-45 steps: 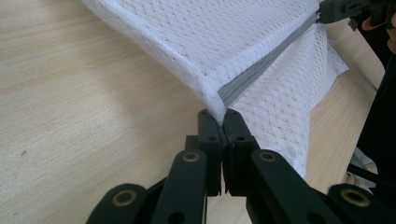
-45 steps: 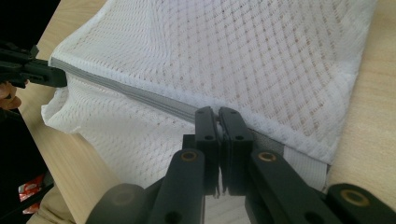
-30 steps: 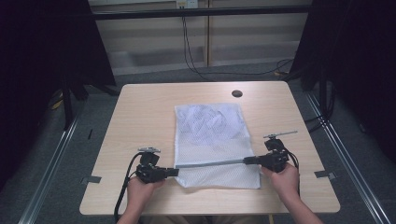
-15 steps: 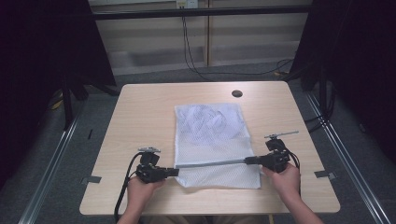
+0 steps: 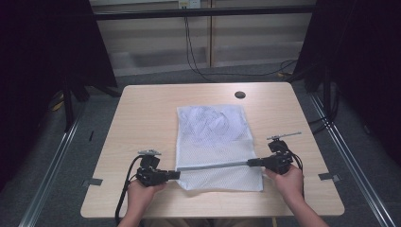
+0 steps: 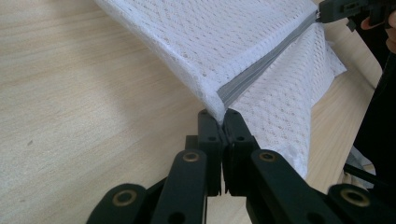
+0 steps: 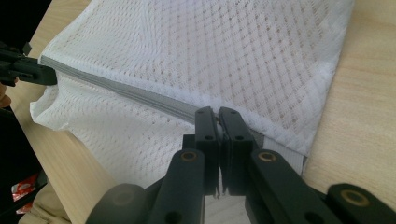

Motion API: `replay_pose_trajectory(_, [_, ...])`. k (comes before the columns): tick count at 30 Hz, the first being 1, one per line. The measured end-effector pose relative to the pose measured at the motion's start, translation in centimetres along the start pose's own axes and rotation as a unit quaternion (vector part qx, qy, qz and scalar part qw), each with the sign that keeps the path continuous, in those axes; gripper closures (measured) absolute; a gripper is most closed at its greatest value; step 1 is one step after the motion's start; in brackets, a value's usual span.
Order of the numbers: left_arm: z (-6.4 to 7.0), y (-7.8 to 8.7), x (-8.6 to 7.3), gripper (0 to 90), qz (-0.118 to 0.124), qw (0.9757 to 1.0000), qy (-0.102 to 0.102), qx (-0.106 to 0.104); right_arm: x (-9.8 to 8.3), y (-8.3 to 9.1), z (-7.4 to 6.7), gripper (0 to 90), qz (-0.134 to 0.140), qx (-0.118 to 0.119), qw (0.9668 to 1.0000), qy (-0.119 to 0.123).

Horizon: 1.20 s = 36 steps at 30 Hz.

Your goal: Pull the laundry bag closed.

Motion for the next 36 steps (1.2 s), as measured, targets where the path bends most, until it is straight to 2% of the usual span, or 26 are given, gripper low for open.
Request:
replay_pose_trajectory(3, [-0.1, -0.1, 0.0, 87.9, -0.001, 1.0, -0.002, 0.002, 0.0, 0.1, 0.0, 87.4, -0.001, -0.004, 1.0, -0.001])
replay_pose_trajectory(8, [0.0, -0.1, 0.0, 88.0, 0.001, 1.0, 0.006, -0.004, -0.1, 0.8, 0.4, 87.4, 0.006, -0.007, 0.9999, -0.005])
replay_pose_trajectory(10, [-0.1, -0.2, 0.0, 88.0, -0.001, 1.0, 0.003, 0.0, -0.1, 0.9, 0.4, 87.4, 0.006, -0.011, 0.9999, -0.003])
replay_pose_trajectory(11, [0.0, -0.2, 0.1, 88.0, 0.0, 1.0, 0.008, -0.003, -0.1, 1.0, 0.5, 87.4, 0.005, -0.01, 0.9999, -0.002])
replay_pose_trajectory(14, [-0.1, -0.2, 0.1, 88.0, -0.003, 1.0, 0.003, 0.0, -0.1, 1.0, 0.5, 87.4, 0.007, -0.01, 0.9999, -0.002])
replay_pose_trajectory(15, [0.0, -0.2, 0.1, 87.9, 0.0, 1.0, 0.008, 0.0, -0.1, 1.1, 0.5, 87.4, 0.007, -0.015, 0.9999, -0.002])
replay_pose_trajectory(36, [-0.1, -0.1, 0.0, 88.0, -0.003, 1.0, 0.006, -0.001, -0.5, 2.2, 1.3, 87.4, 0.013, -0.017, 0.9997, -0.008])
Point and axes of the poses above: each handheld gripper's, and its own axes: y roughly backward along the jaws, x roughly out of its top, z roughly to its right, the point moved 7 cm from there along -y, roughly forward along the jaws, and after that the axes turned 11 degrees about x, right-handed, at the moved point
